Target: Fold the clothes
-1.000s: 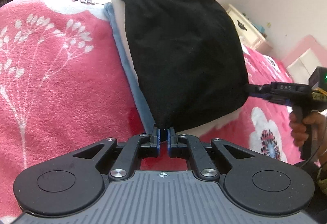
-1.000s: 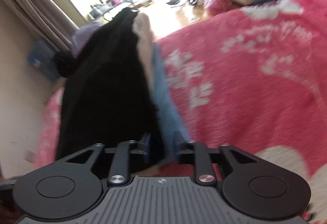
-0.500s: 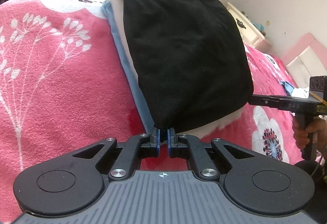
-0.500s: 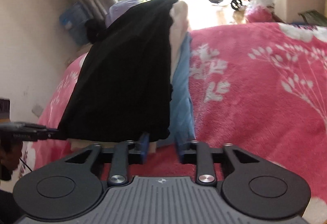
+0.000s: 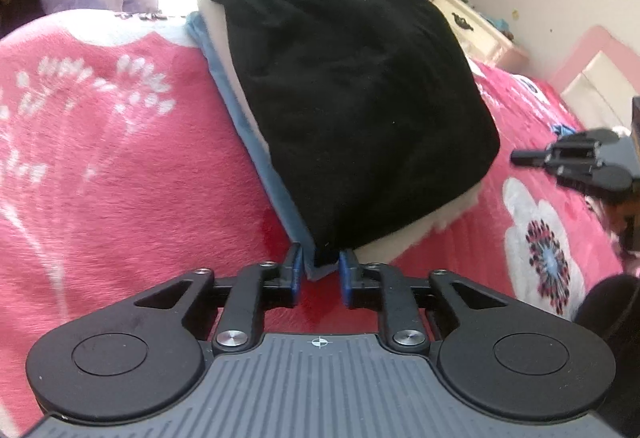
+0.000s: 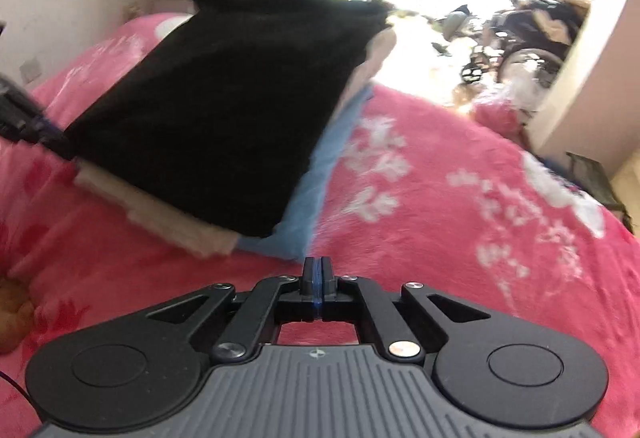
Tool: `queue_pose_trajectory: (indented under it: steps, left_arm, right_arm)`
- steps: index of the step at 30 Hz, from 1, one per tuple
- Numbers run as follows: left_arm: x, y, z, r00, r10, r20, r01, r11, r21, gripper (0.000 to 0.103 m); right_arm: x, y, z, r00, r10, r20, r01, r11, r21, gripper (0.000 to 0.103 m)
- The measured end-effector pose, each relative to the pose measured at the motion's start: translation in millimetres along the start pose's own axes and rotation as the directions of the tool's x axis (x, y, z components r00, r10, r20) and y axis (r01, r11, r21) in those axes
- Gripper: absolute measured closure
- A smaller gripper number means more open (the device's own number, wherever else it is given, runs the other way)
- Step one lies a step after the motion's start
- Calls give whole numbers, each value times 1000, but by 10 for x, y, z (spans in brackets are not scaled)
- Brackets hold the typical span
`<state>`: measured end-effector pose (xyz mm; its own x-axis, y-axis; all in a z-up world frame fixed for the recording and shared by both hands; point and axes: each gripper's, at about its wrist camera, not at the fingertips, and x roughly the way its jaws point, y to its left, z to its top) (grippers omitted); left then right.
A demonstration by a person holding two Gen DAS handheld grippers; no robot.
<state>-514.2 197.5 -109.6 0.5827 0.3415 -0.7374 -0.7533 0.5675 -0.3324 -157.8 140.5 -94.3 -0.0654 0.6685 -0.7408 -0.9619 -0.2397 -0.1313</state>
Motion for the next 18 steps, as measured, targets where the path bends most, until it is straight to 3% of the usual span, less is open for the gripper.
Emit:
queue_pose_trajectory:
  steps: [5,9,12,16,18]
  left_arm:
    - [-230,-92,240,991,-22,133,20,1000,17,77]
    - [118,-304,345,987,-65,147,63,998,20,77]
    - [262,-278,254,993,-27,111,28,1000,-10,77]
    - [188,-189,247,993,-36,112,42,998,-45,76]
    - [81,-189,327,986,-65,154,70,997,-30,75]
  right_arm:
    - [-208,18,230,974,109,197,-141,978,157,99]
    - [172,311,323,982,133,136,-153,976,154,95]
    - [380,376,206,994,107,33,-111,981,161,95]
    - [201,249,147,994,103,-32,-95,975,202,95]
    - [85,226,289,994,103,21,-105,976,193,91]
